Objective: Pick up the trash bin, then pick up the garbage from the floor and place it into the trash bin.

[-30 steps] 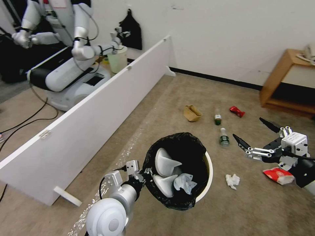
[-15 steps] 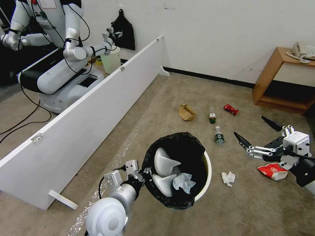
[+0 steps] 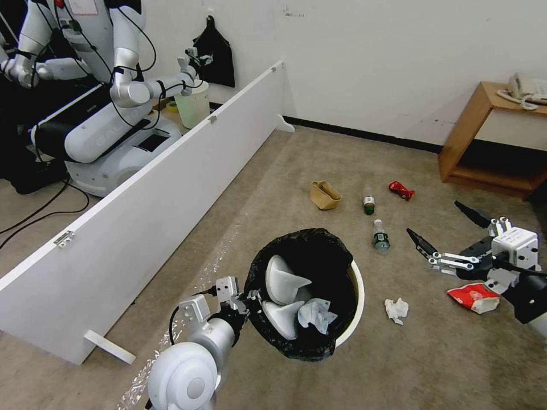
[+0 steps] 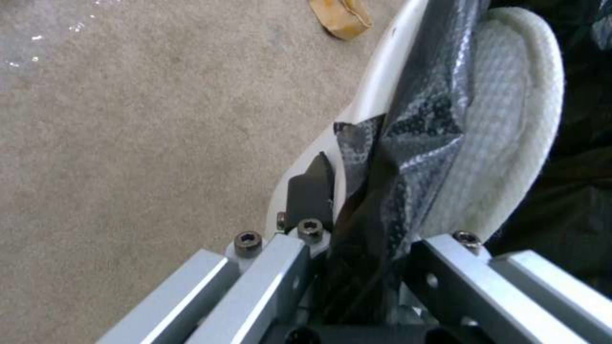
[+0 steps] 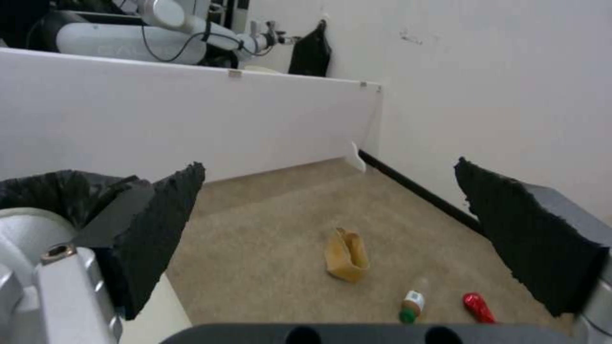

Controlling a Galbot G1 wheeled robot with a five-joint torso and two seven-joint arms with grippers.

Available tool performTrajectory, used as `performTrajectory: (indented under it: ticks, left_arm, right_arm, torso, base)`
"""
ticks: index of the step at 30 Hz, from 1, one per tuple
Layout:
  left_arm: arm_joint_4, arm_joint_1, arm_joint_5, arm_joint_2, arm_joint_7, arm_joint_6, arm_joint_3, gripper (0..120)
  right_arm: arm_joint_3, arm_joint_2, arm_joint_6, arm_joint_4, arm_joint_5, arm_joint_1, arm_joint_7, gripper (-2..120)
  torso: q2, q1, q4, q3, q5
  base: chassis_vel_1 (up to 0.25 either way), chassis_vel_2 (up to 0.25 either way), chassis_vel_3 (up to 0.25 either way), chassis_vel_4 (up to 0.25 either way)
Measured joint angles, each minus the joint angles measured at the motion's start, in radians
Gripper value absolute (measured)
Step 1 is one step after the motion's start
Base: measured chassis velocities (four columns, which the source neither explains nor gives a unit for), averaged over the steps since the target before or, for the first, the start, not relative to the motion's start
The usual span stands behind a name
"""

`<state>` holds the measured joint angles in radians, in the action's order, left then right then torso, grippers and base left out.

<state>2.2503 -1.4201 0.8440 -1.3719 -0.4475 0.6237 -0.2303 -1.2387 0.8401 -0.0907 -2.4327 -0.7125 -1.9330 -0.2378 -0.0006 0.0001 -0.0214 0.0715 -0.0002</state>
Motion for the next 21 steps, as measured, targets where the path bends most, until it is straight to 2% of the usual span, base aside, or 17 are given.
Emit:
performTrajectory:
  ticks: [21]
  left_arm:
    - [0.000, -0.005, -0.001, 0.011, 0.000, -0.001, -0.002, 2]
  right_arm:
    - [-0.009, 0.016, -0.017, -0.001, -0.006, 0.003, -0.007, 100]
  torso:
    - [0.000, 0.000, 0.0000, 0.000, 0.0000]
  base:
    - [0.000, 0.000, 0.000, 0.000]
